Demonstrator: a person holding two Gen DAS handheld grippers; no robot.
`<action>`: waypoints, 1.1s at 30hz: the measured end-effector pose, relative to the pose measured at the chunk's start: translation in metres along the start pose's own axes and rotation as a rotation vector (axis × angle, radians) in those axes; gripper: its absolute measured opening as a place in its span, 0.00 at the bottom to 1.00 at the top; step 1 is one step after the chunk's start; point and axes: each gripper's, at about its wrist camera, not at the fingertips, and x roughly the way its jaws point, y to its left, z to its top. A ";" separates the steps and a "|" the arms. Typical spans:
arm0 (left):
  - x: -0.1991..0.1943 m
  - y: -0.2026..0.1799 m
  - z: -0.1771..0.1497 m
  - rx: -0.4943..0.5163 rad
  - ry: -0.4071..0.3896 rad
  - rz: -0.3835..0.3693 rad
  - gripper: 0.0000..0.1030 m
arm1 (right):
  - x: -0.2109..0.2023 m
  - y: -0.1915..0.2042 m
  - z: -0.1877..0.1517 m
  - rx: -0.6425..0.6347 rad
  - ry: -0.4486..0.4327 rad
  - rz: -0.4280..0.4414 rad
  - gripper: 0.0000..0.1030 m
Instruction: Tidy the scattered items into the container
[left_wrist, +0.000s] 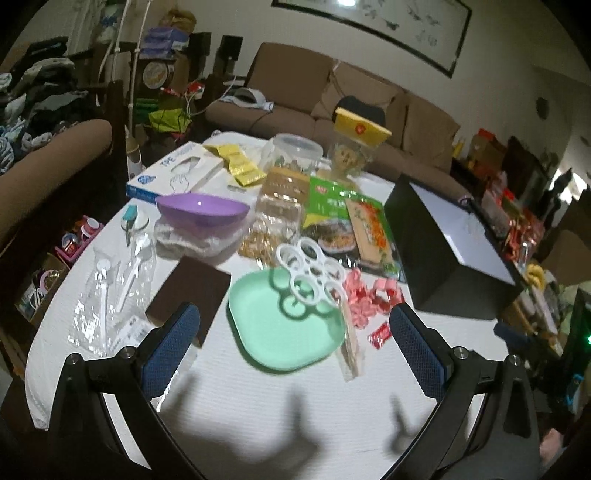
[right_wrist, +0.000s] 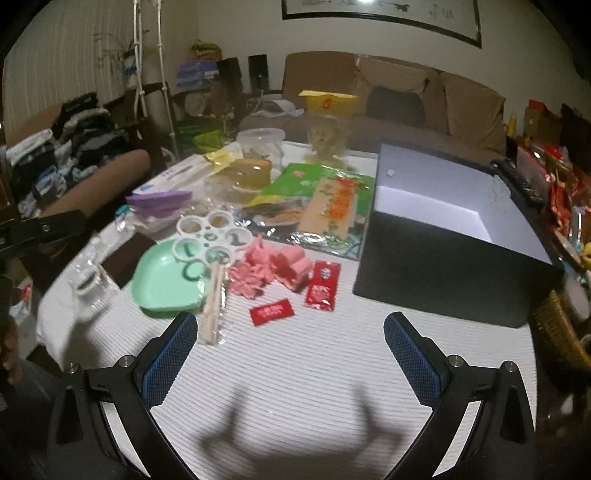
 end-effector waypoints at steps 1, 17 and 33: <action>0.001 0.000 0.004 0.000 -0.006 0.003 1.00 | 0.001 0.000 0.004 0.001 -0.001 0.009 1.00; 0.150 -0.020 0.107 0.076 0.102 0.065 1.00 | 0.010 -0.026 0.058 0.126 -0.014 0.110 1.00; 0.321 -0.024 0.129 0.169 0.313 0.208 1.00 | 0.028 -0.052 0.058 0.121 0.027 0.134 1.00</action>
